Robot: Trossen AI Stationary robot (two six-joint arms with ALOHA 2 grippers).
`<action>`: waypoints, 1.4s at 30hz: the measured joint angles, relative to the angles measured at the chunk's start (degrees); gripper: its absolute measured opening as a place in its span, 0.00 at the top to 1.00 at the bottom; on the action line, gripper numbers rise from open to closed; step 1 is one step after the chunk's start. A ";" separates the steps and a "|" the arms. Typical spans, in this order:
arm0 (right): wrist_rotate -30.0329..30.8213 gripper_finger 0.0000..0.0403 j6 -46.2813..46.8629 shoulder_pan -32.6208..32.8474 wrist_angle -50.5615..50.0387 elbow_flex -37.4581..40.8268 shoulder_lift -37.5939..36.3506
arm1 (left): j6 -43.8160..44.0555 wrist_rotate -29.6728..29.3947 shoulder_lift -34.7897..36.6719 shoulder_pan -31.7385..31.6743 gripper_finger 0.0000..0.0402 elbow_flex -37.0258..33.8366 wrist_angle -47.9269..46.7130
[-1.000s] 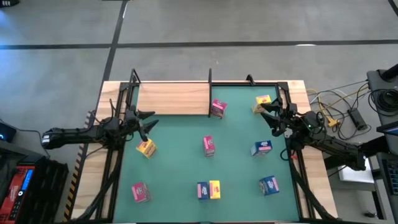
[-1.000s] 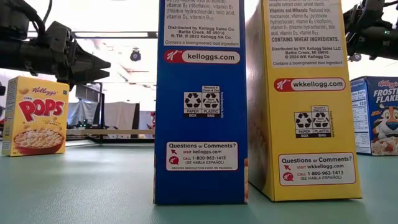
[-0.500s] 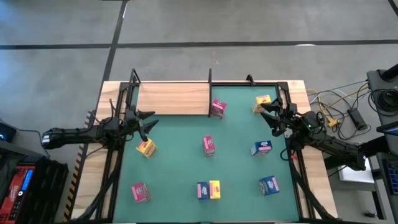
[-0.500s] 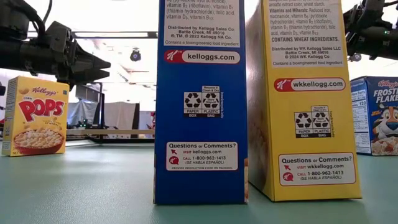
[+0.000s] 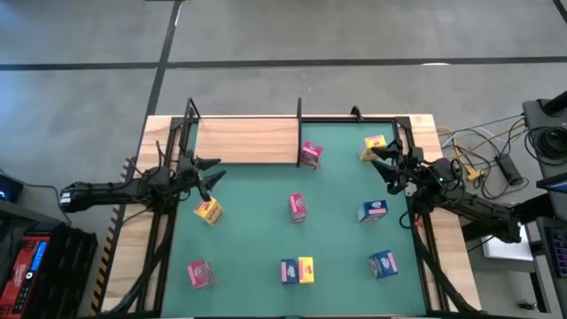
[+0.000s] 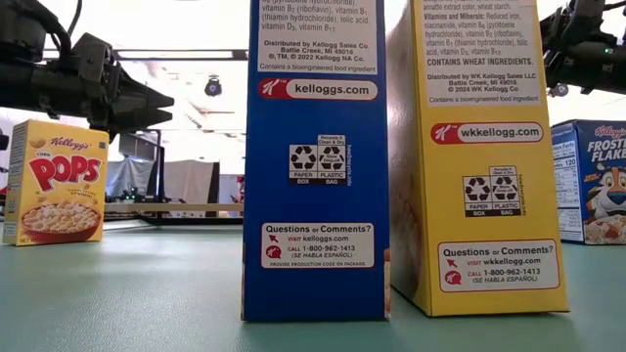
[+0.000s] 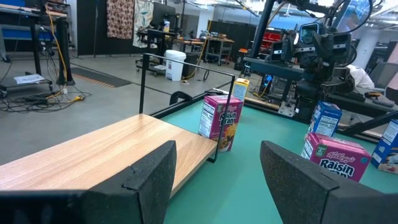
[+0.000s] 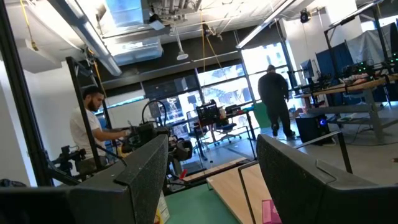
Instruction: Stack cereal on shelf
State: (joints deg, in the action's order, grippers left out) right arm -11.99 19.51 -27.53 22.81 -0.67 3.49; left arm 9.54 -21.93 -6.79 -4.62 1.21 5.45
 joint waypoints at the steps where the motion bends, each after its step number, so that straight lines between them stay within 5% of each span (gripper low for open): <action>1: 0.02 0.42 0.00 0.00 0.00 0.02 0.00 | 0.00 0.00 0.02 0.00 0.46 -0.02 0.00; 21: 0.02 0.42 0.00 0.02 0.00 0.00 -0.02 | 0.03 -0.03 0.01 0.02 0.46 -0.01 0.11; 42: 0.02 0.42 0.00 0.02 0.00 0.00 -0.02 | 9.07 2.43 -2.50 0.02 0.46 1.18 -0.67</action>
State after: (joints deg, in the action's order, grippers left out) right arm -11.97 19.51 -27.51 22.81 -0.67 3.46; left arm 18.61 -19.51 -9.28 -4.60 2.40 4.79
